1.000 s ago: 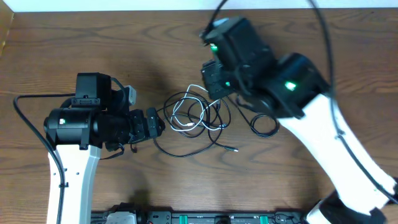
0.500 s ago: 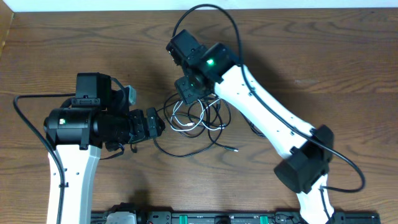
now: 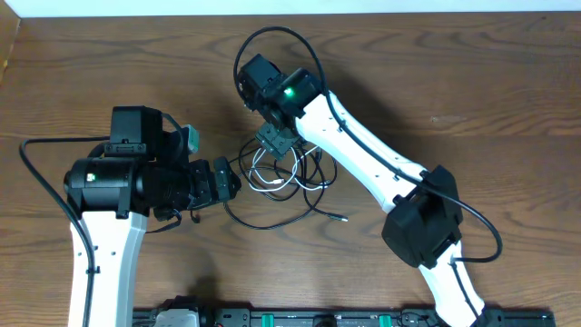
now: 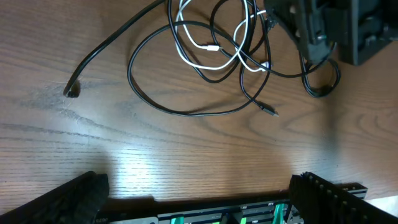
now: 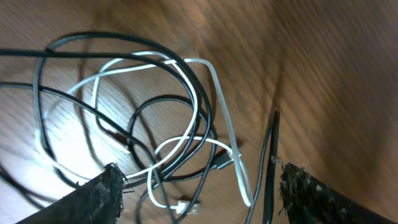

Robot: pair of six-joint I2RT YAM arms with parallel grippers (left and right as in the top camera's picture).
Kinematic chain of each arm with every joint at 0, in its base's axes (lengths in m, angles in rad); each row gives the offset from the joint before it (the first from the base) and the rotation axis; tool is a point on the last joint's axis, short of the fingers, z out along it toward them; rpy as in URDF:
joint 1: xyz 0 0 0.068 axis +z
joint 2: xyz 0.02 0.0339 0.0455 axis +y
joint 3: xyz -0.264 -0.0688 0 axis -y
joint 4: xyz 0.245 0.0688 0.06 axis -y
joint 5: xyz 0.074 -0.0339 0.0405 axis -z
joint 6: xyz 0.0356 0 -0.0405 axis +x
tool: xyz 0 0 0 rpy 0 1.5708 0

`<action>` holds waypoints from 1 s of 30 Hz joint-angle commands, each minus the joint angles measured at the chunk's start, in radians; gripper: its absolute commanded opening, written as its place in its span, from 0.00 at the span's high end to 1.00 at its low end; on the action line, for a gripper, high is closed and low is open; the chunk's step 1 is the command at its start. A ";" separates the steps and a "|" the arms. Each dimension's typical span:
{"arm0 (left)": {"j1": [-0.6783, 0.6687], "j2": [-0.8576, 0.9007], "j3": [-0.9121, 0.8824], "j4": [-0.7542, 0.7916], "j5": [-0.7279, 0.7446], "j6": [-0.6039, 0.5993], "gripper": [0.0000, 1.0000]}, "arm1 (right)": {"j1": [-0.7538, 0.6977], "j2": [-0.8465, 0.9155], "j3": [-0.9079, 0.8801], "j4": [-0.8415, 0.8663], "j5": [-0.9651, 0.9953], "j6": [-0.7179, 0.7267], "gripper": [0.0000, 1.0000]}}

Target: Untangle cables

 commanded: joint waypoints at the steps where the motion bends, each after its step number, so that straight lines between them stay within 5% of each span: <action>1: -0.004 0.003 0.019 -0.003 -0.006 0.006 0.02 | -0.013 0.063 -0.002 0.005 0.020 -0.064 0.25; 4: -0.004 0.003 0.019 -0.003 -0.006 0.006 0.02 | -0.018 0.090 -0.002 0.005 -0.010 -0.063 0.36; 10: -0.004 0.003 0.019 -0.003 -0.006 0.006 0.02 | -0.017 0.082 0.000 0.016 -0.002 -0.063 0.77; 17: -0.004 0.003 0.019 -0.003 -0.006 0.006 0.02 | -0.029 -0.027 0.022 0.012 0.066 0.011 0.98; 30: -0.004 0.003 0.019 -0.003 -0.006 0.006 0.02 | -0.114 -0.579 0.067 0.113 0.065 0.073 0.99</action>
